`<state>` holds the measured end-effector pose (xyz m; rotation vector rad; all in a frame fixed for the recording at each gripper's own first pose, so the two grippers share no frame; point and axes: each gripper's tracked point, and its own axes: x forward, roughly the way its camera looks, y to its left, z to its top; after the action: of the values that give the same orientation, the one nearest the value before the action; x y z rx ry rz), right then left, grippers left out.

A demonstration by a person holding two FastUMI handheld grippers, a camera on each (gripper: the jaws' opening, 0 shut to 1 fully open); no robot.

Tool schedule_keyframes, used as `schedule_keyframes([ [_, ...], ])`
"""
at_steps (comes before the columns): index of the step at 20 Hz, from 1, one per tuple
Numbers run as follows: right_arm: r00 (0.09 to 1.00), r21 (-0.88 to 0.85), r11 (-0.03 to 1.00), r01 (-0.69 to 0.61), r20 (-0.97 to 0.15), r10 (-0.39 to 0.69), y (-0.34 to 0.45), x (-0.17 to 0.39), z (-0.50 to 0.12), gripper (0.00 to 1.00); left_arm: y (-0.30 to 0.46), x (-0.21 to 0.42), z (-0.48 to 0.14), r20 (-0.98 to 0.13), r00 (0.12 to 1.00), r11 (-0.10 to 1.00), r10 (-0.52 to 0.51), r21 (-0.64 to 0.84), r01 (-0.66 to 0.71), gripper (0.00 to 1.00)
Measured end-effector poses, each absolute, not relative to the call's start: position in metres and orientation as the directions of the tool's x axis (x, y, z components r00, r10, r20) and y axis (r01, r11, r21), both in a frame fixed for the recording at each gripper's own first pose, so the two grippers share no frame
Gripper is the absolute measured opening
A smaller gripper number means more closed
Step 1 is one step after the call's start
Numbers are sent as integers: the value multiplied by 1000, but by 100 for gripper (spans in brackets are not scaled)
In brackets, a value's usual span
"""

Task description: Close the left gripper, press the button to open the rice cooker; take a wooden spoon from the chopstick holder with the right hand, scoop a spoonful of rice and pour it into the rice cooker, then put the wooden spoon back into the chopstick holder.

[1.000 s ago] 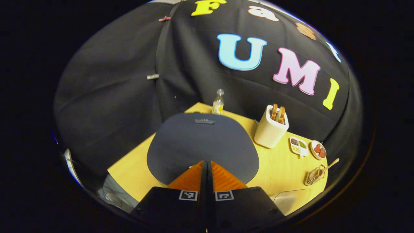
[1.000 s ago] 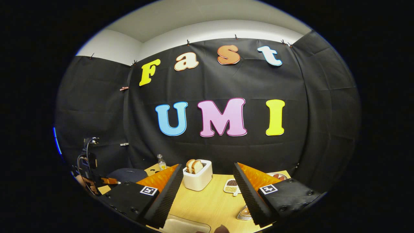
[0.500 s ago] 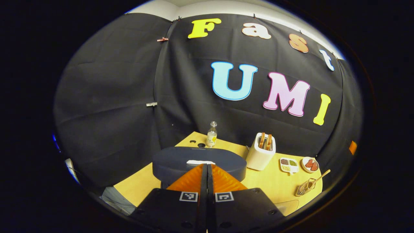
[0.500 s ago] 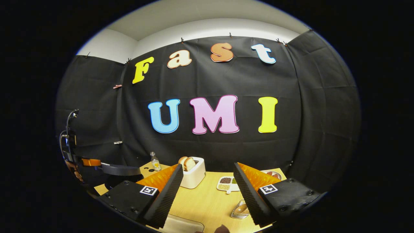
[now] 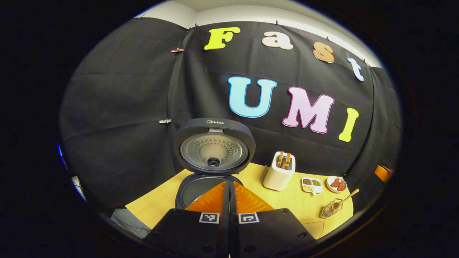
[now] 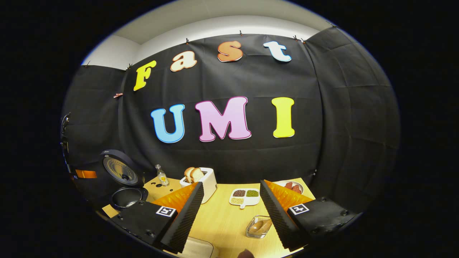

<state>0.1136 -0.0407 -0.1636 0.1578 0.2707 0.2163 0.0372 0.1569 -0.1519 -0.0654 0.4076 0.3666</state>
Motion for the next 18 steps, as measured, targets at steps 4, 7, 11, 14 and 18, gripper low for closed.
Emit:
schedule_keyframes([
  [4,939,196,969,-149,-279,201,-64,120,-183,98,146,32,-143,-371,868,935,330,3,-354,13],
  [7,939,204,972,-119,-294,177,-80,127,-199,98,141,27,-140,-369,868,935,333,8,-355,36],
  [11,921,247,968,-42,-365,133,-105,140,-245,98,132,18,-131,-345,873,934,346,33,-357,43],
  [14,904,253,967,33,-421,79,-127,151,-281,96,126,12,-123,-327,876,933,354,66,-353,51],
  [18,869,269,955,127,-495,24,-146,162,-328,93,117,3,-118,-319,875,929,365,55,-367,54],
])
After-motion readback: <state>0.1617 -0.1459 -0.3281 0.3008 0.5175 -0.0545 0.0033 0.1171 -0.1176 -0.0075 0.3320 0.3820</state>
